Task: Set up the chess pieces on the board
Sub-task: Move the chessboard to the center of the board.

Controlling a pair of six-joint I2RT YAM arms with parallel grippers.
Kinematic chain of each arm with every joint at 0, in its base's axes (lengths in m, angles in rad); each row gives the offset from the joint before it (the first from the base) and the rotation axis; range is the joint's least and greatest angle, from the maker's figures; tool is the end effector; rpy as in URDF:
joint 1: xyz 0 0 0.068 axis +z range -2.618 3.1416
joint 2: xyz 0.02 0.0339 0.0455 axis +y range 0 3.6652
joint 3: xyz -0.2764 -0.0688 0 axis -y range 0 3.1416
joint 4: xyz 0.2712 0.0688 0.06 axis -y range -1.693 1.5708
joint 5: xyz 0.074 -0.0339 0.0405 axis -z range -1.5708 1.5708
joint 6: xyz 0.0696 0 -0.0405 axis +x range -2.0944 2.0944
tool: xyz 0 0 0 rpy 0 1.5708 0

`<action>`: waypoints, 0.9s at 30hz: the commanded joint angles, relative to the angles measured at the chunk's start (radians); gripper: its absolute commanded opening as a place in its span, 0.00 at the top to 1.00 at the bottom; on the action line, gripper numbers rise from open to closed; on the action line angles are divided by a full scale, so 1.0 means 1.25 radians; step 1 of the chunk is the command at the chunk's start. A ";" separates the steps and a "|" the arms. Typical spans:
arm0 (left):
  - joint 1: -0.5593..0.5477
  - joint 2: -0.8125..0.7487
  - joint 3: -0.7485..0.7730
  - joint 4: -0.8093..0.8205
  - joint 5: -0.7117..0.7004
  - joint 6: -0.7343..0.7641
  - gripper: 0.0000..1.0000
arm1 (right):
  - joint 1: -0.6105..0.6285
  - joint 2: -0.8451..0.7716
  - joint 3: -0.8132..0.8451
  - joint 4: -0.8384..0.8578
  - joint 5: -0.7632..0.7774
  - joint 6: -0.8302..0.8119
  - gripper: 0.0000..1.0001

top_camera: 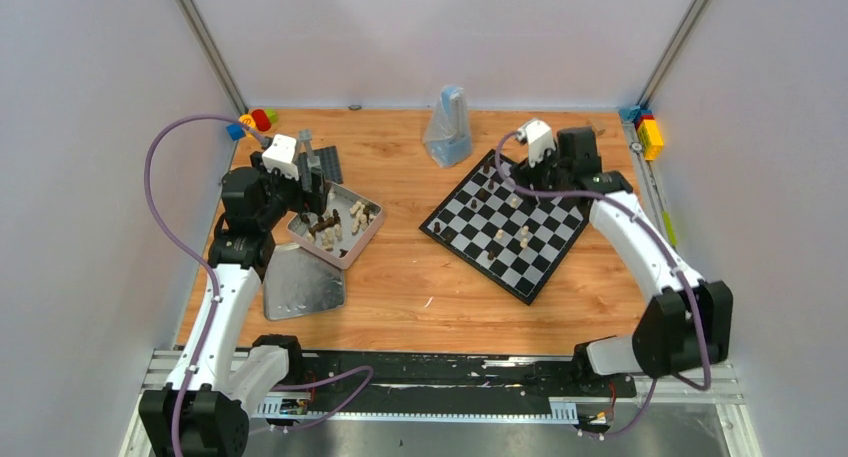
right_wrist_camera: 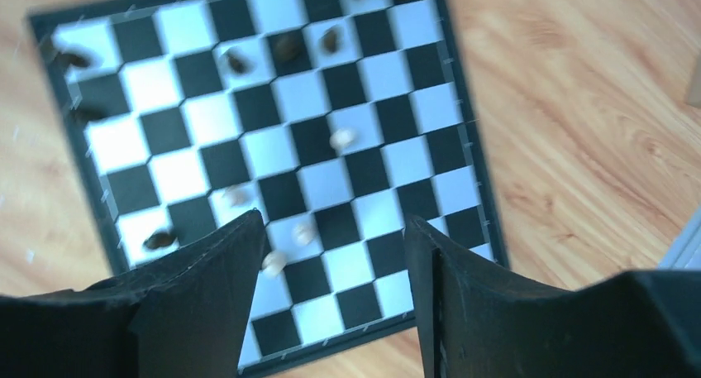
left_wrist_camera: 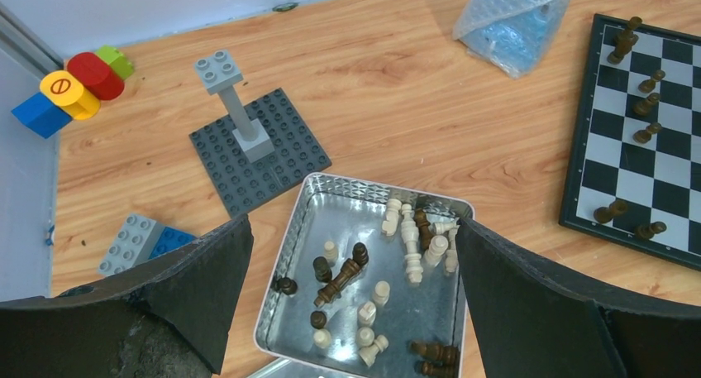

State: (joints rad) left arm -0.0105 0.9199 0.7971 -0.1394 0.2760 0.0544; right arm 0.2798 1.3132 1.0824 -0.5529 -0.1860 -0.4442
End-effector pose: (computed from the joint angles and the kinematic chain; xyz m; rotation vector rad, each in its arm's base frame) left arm 0.2650 -0.0217 0.3232 0.2526 1.8110 -0.2218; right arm 0.3119 0.1030 0.2766 -0.9134 2.1561 0.1377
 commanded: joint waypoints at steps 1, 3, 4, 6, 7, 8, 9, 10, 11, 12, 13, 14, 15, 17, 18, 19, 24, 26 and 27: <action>0.005 -0.023 0.009 0.010 0.023 0.001 0.00 | -0.090 0.141 0.148 0.035 -0.026 0.159 0.37; 0.005 -0.028 0.008 0.011 0.026 -0.001 0.00 | -0.128 0.222 0.207 0.035 -0.030 0.212 0.40; 0.005 -0.031 0.008 0.011 0.027 -0.002 0.00 | -0.146 0.251 0.230 0.035 -0.034 0.245 0.41; 0.005 -0.035 0.006 0.011 0.029 -0.002 0.00 | -0.178 0.311 0.266 0.034 -0.051 0.287 0.43; 0.005 -0.036 0.004 0.012 0.031 -0.003 0.00 | -0.191 0.335 0.280 0.035 -0.059 0.302 0.43; 0.005 -0.038 0.003 0.015 0.031 -0.002 0.00 | -0.200 0.368 0.292 0.035 -0.060 0.312 0.43; 0.005 -0.039 0.002 0.017 0.033 -0.003 0.00 | -0.208 0.388 0.301 0.035 -0.062 0.317 0.43; 0.005 -0.039 0.001 0.018 0.033 -0.004 0.00 | -0.214 0.406 0.308 0.035 -0.062 0.318 0.43; 0.005 -0.038 0.001 0.019 0.035 -0.004 0.00 | -0.216 0.420 0.314 0.036 -0.060 0.319 0.42; 0.005 -0.037 0.000 0.019 0.035 -0.004 0.00 | -0.216 0.432 0.317 0.036 -0.066 0.320 0.41; 0.005 -0.036 -0.001 0.020 0.038 -0.004 0.00 | -0.241 0.444 0.321 0.036 -0.075 0.320 0.40; 0.005 -0.035 -0.003 0.022 0.039 -0.004 0.00 | -0.250 0.454 0.323 0.035 -0.085 0.323 0.39; 0.005 -0.034 -0.005 0.023 0.039 -0.004 0.00 | -0.256 0.464 0.327 0.035 -0.096 0.324 0.38; 0.005 -0.033 -0.006 0.026 0.040 -0.004 0.00 | -0.268 0.480 0.331 0.035 -0.114 0.327 0.37; 0.005 -0.033 -0.007 0.027 0.039 -0.003 0.00 | -0.272 0.486 0.331 0.036 -0.120 0.328 0.37; 0.005 -0.033 -0.007 0.027 0.041 -0.003 0.00 | -0.275 0.492 0.333 0.036 -0.121 0.327 0.37; 0.005 -0.034 -0.009 0.030 0.042 -0.003 0.00 | -0.309 0.518 0.338 0.047 -0.140 0.331 0.36; 0.005 -0.033 -0.009 0.031 0.042 -0.003 0.00 | -0.326 0.526 0.342 0.048 -0.156 0.337 0.35; 0.005 -0.033 -0.010 0.032 0.042 -0.003 0.00 | -0.332 0.531 0.343 0.049 -0.161 0.339 0.35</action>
State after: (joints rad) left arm -0.0105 0.8894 0.7879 -0.1371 0.3141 0.0532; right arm -0.1005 1.9541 1.4673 -0.5209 -0.3332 -0.0502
